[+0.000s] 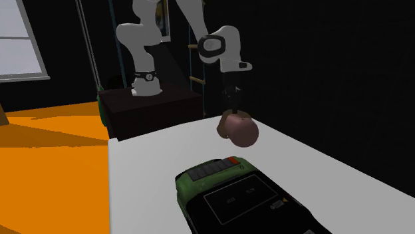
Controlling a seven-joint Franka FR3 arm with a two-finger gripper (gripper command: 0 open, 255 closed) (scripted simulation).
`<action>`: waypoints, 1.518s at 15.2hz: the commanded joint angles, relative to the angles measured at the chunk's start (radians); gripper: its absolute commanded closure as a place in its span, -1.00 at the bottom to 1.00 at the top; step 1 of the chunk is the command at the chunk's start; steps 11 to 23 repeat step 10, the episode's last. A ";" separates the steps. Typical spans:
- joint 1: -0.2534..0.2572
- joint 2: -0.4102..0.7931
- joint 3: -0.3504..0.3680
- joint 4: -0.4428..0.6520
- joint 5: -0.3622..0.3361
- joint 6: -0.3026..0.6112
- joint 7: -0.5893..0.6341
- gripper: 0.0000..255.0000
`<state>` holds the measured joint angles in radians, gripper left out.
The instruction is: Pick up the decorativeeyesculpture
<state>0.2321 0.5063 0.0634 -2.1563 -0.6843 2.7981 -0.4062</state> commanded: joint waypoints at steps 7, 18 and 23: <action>-0.043 -0.100 0.057 -0.026 0.073 -0.071 -0.077 1.00; -0.049 -0.114 0.064 -0.029 0.085 -0.081 -0.088 1.00; -0.049 -0.114 0.064 -0.029 0.085 -0.081 -0.088 1.00</action>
